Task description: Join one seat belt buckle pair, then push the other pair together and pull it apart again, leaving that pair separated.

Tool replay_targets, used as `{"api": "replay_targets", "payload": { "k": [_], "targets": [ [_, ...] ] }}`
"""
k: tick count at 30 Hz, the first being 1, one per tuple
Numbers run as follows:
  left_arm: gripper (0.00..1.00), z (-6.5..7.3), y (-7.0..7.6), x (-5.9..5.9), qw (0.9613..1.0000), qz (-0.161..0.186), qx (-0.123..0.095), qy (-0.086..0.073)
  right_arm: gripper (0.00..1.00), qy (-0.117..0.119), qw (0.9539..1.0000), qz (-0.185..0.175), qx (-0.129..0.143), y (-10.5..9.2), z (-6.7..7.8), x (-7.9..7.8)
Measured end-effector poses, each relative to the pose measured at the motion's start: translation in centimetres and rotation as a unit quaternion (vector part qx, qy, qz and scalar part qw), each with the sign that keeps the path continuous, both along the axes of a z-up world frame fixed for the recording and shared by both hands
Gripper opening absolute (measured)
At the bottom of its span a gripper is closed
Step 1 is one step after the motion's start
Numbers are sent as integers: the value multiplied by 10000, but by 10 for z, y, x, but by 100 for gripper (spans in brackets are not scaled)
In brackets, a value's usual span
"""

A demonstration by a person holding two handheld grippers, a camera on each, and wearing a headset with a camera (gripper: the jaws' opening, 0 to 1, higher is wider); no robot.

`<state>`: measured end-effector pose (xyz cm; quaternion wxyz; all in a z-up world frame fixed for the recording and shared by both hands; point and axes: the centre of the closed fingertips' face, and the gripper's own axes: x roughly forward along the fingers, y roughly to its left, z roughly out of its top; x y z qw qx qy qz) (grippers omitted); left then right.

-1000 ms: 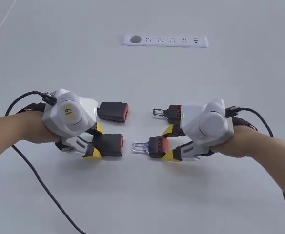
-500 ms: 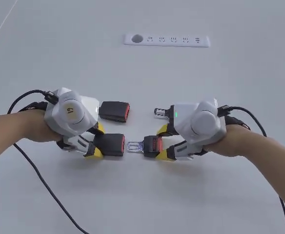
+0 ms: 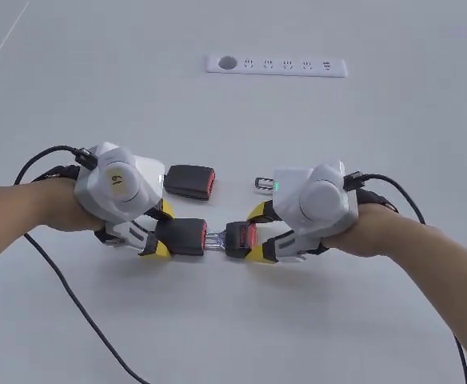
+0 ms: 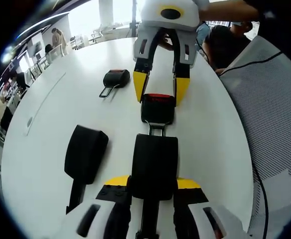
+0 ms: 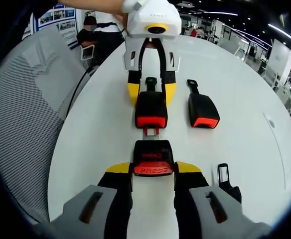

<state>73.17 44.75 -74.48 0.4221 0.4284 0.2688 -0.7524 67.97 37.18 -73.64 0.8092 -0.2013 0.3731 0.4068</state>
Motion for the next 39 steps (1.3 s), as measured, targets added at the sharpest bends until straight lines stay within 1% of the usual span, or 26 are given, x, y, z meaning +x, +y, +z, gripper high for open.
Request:
{"api": "replay_targets", "payload": {
  "k": [3, 5, 7, 10, 13, 20, 23, 27, 31, 35, 39],
  "targets": [
    [32, 0, 0, 0, 10000, 4, -8, 4, 29, -21, 10000, -11, 22, 3, 0, 2],
    [32, 0, 0, 0, 10000, 7, -10, 4, 29, -38, 10000, 26, -51, 3, -1, 2],
    [32, 0, 0, 0, 10000, 15, -18, 11, 29, -34, 10000, 9, -46, 3, 0, 2],
    [32, 0, 0, 0, 10000, 35, -64, 36, 29, -26, 10000, -21, -57, 3, -1, 2],
    [32, 0, 0, 0, 9999, 48, -93, 56, 28, -74, 10000, 4, -45, 3, -1, 2],
    [32, -2, -1, 2, 9999, 19, -90, 40, 28, -104, 9998, -126, 127, 5, -2, 3],
    [31, -2, -1, 2, 9999, 15, -104, 46, 28, -110, 9998, -122, 139, 5, -2, 3],
    [31, -3, -2, 1, 10000, -33, -62, 6, 27, -109, 9998, -97, 136, 6, -2, 4],
    [31, -3, -2, 1, 10000, -24, -75, 8, 27, -112, 9998, -67, 116, 11, -2, 7],
    [31, -3, -2, 1, 10000, -19, -61, 0, 27, -115, 9998, -101, 140, 15, -3, 10],
    [31, -2, -1, 0, 10000, -20, -72, -3, 27, -103, 9998, -118, 126, 15, -3, 10]
  ]
}}
